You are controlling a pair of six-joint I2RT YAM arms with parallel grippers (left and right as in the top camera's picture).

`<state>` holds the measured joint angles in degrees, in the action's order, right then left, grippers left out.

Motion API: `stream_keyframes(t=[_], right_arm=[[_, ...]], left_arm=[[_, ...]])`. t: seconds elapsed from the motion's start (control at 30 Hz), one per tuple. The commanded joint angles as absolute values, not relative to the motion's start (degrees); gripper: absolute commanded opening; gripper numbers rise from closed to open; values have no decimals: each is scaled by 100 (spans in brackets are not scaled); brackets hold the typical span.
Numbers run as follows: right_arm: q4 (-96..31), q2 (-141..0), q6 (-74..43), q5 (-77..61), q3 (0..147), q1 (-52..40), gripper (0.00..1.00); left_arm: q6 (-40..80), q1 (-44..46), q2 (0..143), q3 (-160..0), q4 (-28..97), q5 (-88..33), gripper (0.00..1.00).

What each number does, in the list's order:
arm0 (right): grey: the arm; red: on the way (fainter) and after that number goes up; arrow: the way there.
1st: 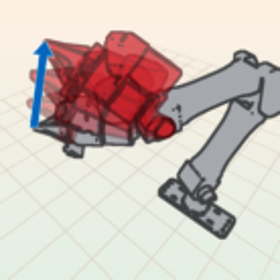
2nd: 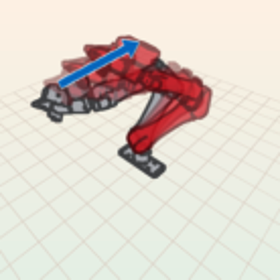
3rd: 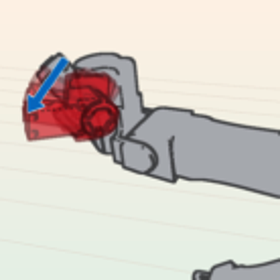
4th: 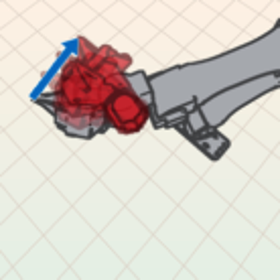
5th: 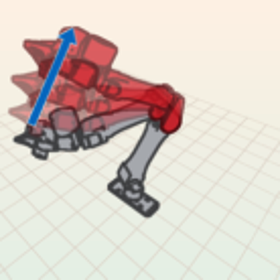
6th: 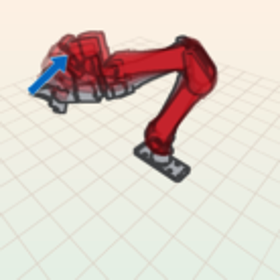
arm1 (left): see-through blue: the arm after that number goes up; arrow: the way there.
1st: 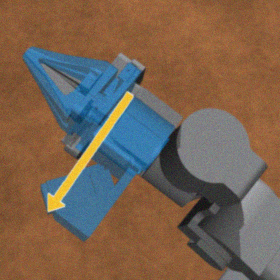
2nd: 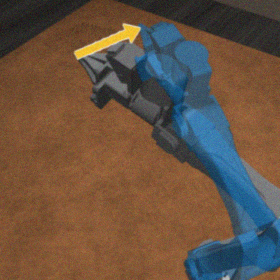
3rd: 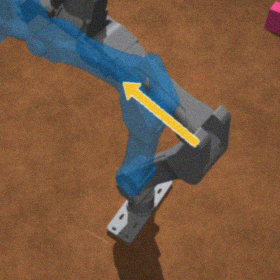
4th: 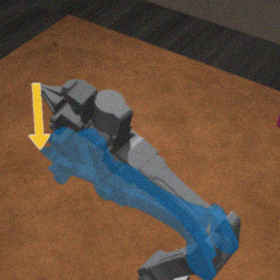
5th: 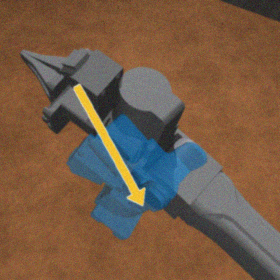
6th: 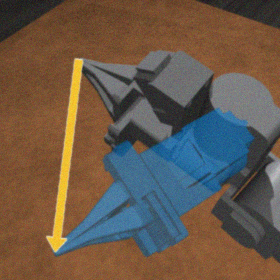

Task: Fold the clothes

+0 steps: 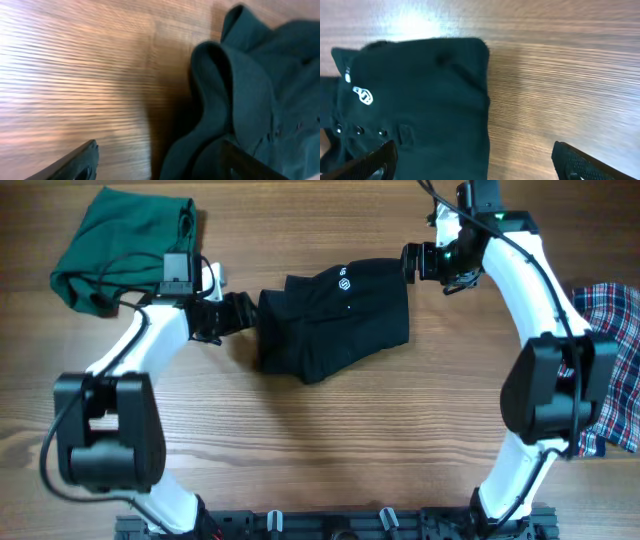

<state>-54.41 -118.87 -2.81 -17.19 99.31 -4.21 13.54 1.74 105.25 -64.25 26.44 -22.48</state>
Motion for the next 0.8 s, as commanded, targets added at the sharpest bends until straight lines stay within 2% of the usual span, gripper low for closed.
stream_keyframes(t=[0.0,0.2,0.3,0.77], right_arm=[[-5371,-12313,213,-2303,9810,-410,100],[-5330,-12350,368,-2709,9808,-272,100],[-5293,-12357,589,-3428,9708,-180,100],[-4742,-12357,427,-3485,9026,-185,100]], left_arm=[[1129,148,10816,-6453,2504,-3063,79],[1061,148,10855,-6453,2486,-3332,79],[1046,154,10857,-6451,2491,-3385,79],[1046,252,10971,-6451,2495,-3406,78]])
